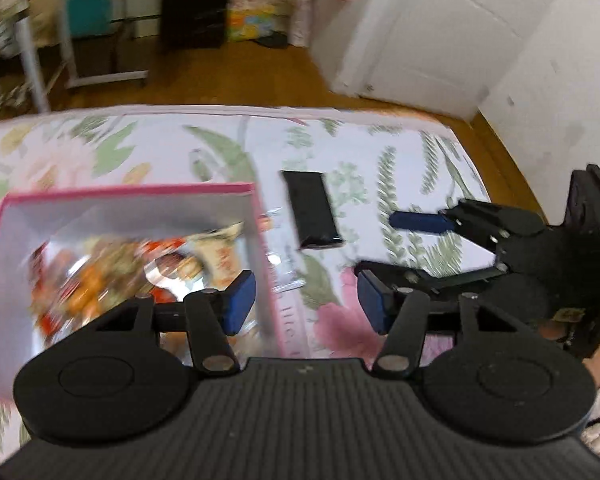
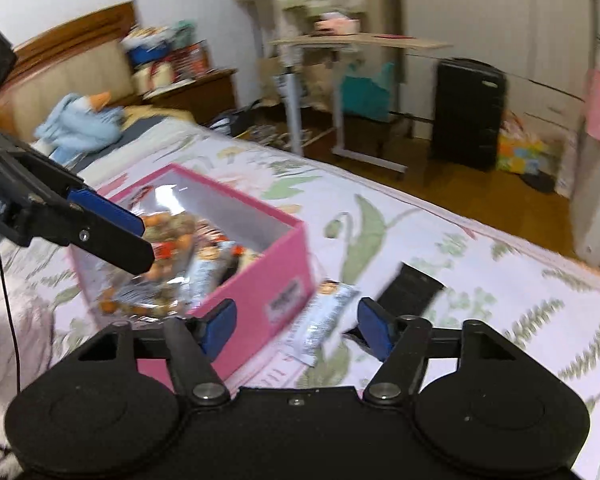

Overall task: Organize snacks
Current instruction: 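Move both tools toward the black pack on the bed, then grasp the black pack with the left tool while the right tool grasps it too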

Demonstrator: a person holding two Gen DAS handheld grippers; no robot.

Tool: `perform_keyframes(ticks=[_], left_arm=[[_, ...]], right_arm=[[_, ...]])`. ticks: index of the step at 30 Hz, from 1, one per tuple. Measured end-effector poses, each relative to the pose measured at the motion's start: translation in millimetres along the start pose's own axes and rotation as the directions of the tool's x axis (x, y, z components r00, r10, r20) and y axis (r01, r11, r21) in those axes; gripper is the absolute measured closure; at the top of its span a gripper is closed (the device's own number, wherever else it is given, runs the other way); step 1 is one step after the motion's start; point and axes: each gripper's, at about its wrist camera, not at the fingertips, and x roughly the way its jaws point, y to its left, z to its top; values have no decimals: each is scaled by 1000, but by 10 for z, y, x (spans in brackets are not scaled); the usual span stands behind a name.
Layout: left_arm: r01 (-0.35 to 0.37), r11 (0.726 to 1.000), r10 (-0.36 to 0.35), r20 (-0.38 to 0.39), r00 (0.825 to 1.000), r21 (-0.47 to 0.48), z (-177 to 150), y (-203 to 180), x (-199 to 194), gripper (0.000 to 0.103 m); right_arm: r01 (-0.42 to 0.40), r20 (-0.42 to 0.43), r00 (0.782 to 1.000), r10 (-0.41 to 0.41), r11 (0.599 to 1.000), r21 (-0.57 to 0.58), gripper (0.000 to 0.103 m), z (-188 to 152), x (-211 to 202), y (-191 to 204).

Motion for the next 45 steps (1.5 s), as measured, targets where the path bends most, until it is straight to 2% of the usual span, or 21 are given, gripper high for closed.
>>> perform_keyframes(ticks=[2,5,11,13,16,19,20,22,24,27,28,29,32,39,45], left_arm=[[11,998,-9,-29,1000,61,124,-107,179,54],[18,995,-12,-62,998,94,294,-200,475,54],[24,995,-14,-109,994,93,558,-323,1083,54],[27,996,-12,-166,986,89,625,-351,1331,54],[-15,998,31,-234,972,69,690,-357,1683,54],[-78,994,96,-239,966,81,713,-348,1893,54],[-89,993,105,-246,964,76,715,-336,1946,54],[-106,993,118,-256,959,60,699,-305,2035,54],[-118,992,126,-271,954,45,661,-278,2109,53],[-132,990,139,-283,949,43,607,-272,2207,50],[-141,989,147,-287,947,41,584,-270,2235,50],[-140,990,144,-284,948,35,573,-271,2261,50],[-126,992,124,-286,950,9,562,-266,2252,51],[-72,997,72,-282,957,9,495,-416,1978,53],[-2,1000,-2,-292,956,-13,396,-544,1639,53]], right_arm=[[51,55,997,-54,997,53,36,-75,51,-97],[94,52,994,-99,991,98,36,-177,244,-205],[76,33,996,-83,980,186,35,-409,647,-411],[54,40,997,-65,973,223,35,-417,785,-500],[100,28,993,-111,964,247,35,-386,986,-564],[101,2,994,-105,960,259,32,-398,1167,-576],[114,-3,993,-117,958,265,28,-413,1200,-576],[161,-31,987,-158,955,250,28,-450,1273,-564],[159,-16,987,-159,959,234,26,-491,1277,-542],[153,-12,988,-153,969,196,26,-518,1276,-497],[155,-10,988,-156,971,185,29,-526,1274,-486],[150,-12,989,-150,972,183,36,-525,1267,-486],[142,-23,990,-140,969,204,41,-517,1224,-494],[138,-51,990,-129,961,240,45,-454,954,-422],[128,-63,991,-115,956,265,46,-423,606,-300]])
